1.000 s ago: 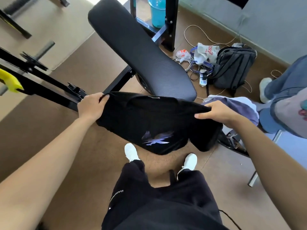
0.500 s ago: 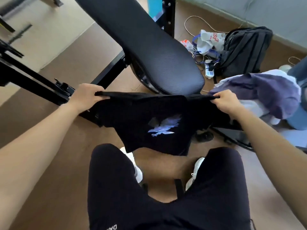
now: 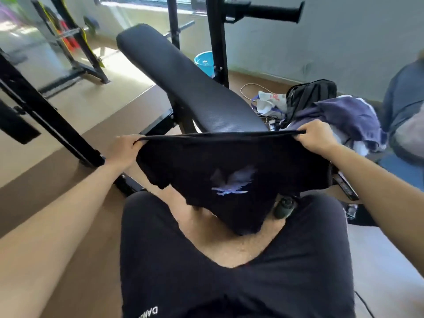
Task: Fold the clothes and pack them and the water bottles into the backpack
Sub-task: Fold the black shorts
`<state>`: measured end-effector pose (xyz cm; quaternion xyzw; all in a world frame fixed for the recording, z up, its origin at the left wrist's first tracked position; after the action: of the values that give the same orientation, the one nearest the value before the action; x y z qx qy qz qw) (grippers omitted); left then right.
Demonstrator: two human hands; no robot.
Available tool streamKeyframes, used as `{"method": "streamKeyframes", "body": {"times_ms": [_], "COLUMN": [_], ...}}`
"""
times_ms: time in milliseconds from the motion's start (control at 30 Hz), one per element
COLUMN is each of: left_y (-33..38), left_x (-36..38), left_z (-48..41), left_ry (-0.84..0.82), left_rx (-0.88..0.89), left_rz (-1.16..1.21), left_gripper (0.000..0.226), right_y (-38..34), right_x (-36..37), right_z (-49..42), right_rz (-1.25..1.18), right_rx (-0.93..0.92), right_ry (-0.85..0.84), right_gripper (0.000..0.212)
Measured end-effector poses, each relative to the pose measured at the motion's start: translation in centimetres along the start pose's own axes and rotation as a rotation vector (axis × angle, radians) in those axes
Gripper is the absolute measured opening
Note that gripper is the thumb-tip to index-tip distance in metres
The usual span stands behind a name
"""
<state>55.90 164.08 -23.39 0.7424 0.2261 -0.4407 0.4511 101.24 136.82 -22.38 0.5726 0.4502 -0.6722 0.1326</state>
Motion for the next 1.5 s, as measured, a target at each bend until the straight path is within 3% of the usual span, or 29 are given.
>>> {"method": "streamKeyframes", "body": {"times_ms": [100,167,233,367,467,567,667,767,900,1033,1100,1200,1333,1500], "left_y": [1.7,2.4,2.3,1.2,1.6,1.7,1.6,1.5,1.4,3.9,4.8,5.2,5.6,7.5], "left_x": [-2.5,-3.7,-4.0,-1.7,0.5,2.2,3.5,4.2,3.4,0.8,-0.5,-2.1,-3.5,-4.6], "left_z": [0.1,-0.3,-0.6,-1.4,-1.6,-1.6,-1.8,-2.0,-3.0,-4.6,-5.6,-7.2,-8.9,-9.2], "left_ry": [-0.011,-0.015,-0.028,0.021,-0.007,-0.09,-0.114,-0.134,-0.045,0.022,-0.014,-0.072,-0.03,0.149], "left_rx": [-0.025,-0.107,-0.23,-0.632,-0.784,-0.796,-0.73,-0.562,-0.432,-0.178,-0.11,-0.124,-0.101,-0.049], "left_rz": [-0.121,-0.13,-0.013,0.756,1.15,1.339,1.321,1.036,0.699,0.383,0.263,0.301,0.268,0.004], "left_gripper": [0.04,0.041,0.035,0.024,0.022,0.018,0.013,0.02,0.012,0.005,0.007,0.009,0.018,0.021], "right_y": [-1.0,-1.7,-2.7,-4.6,-5.8,-6.4,-6.1,-5.0,-4.7,-5.0,-5.5,-6.3,-6.6,-6.7], "right_x": [-2.1,-2.3,-1.6,0.2,1.8,2.9,3.8,4.0,3.0,0.9,0.4,-0.4,-2.1,-3.0], "right_z": [0.8,1.7,2.3,2.2,2.0,1.5,0.7,-0.5,-1.9,-3.4,-3.9,-4.4,-6.1,-5.8], "right_rz": [-0.113,-0.393,-0.712,-1.149,-1.341,-1.26,-1.106,-0.825,-0.388,-0.066,-0.06,-0.158,0.076,0.177], "right_rx": [0.131,0.32,0.483,0.59,0.578,0.498,0.378,0.247,0.041,-0.065,-0.139,-0.177,-0.236,-0.228], "right_ry": [-0.05,-0.12,-0.193,-0.294,-0.33,-0.348,-0.334,-0.195,-0.02,0.004,-0.091,-0.232,-0.068,0.024], "right_gripper": [0.021,0.015,0.022,0.041,0.041,0.037,0.037,0.046,0.03,0.03,0.027,0.03,0.012,0.013]}}
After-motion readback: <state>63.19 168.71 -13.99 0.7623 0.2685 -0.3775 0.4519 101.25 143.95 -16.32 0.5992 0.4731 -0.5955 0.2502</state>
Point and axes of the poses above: each hand's wrist, its own z-axis away from the middle knuckle, its own x-axis out of the palm, y = z × x, the point moved 6 cm from there along -z, towards the middle knuckle, and after that the axes turned 3 degrees about y, right-handed, at the moved point
